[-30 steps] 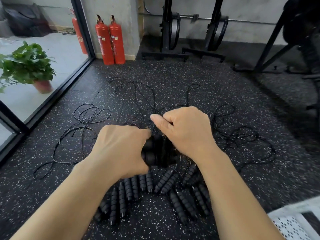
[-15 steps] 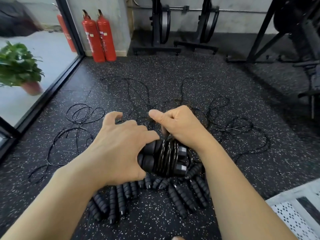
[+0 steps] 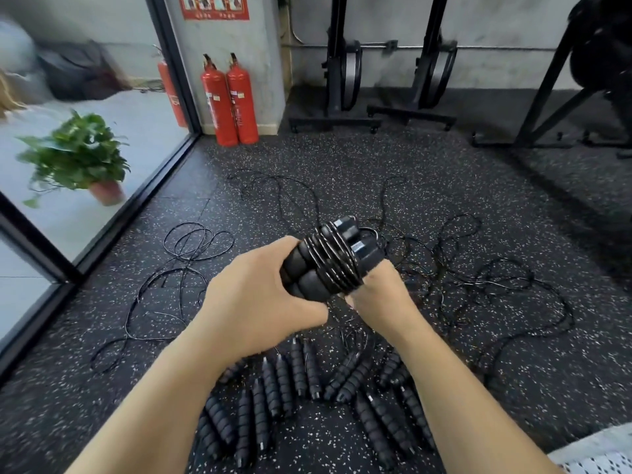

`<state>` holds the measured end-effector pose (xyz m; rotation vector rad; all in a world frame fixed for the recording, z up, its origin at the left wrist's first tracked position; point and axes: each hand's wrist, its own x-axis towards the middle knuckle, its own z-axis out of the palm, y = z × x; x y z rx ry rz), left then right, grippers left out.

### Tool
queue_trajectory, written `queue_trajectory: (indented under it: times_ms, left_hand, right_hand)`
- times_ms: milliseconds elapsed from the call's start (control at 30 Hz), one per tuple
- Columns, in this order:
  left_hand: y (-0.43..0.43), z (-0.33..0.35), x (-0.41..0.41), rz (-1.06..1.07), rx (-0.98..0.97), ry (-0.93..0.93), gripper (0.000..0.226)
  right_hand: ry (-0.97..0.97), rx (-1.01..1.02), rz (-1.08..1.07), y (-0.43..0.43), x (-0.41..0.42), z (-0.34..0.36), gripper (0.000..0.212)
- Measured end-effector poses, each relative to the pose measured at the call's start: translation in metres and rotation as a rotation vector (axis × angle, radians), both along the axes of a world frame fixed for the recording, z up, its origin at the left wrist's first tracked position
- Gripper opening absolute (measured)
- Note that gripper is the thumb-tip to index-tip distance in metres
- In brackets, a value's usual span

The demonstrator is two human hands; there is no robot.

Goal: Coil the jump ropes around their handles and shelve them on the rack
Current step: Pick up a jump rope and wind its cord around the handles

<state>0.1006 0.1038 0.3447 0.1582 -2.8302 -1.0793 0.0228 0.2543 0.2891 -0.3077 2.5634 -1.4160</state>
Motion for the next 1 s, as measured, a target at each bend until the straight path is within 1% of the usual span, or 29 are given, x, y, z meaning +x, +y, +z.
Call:
queue_trajectory:
  times_ms: [33, 100, 200, 367, 433, 533, 600, 700, 767, 900, 1000]
  left_hand:
    - [-0.005, -0.003, -0.002, 0.043, 0.033, -0.015, 0.038]
    - [-0.015, -0.007, -0.006, 0.121, 0.087, -0.044, 0.040]
    - [-0.029, -0.010, -0.009, 0.228, 0.134, -0.063, 0.044]
    - [-0.048, -0.010, -0.007, 0.325, 0.213, -0.090, 0.033]
    - [-0.052, -0.011, -0.006, 0.350, 0.222, -0.096, 0.030]
    - [-0.056, -0.011, -0.005, 0.379, 0.188, -0.104, 0.035]
    - [-0.056, -0.010, -0.005, 0.416, 0.126, -0.109, 0.035]
    - [-0.052, -0.006, -0.004, 0.471, -0.045, -0.116, 0.034]
    - [-0.046, -0.002, -0.003, 0.460, -0.154, -0.112, 0.033]
    - [-0.031, 0.004, 0.000, 0.342, -0.415, -0.131, 0.037]
    - [-0.019, 0.005, 0.001, 0.192, -0.669, -0.133, 0.040]
  right_hand:
    - [0.058, 0.044, -0.002, 0.000, -0.001, 0.000, 0.047]
    - [0.134, 0.030, 0.013, 0.000, -0.001, -0.002, 0.052]
    - [0.207, 0.148, 0.035, -0.006, 0.010, 0.007, 0.056]
    - [0.210, 0.309, 0.065, -0.014, 0.024, 0.024, 0.057]
    - [0.212, 0.327, 0.095, -0.018, 0.033, 0.032, 0.056]
    - [0.265, 0.326, 0.130, -0.020, 0.039, 0.040, 0.054]
    - [0.298, 0.308, 0.140, -0.019, 0.044, 0.048, 0.055]
    - [0.348, 0.241, 0.147, -0.019, 0.049, 0.060, 0.056]
    - [0.380, 0.233, 0.150, -0.019, 0.052, 0.068, 0.057]
    - [0.411, 0.278, 0.158, -0.016, 0.053, 0.079, 0.055]
    - [0.486, 0.365, 0.147, -0.012, 0.050, 0.084, 0.059]
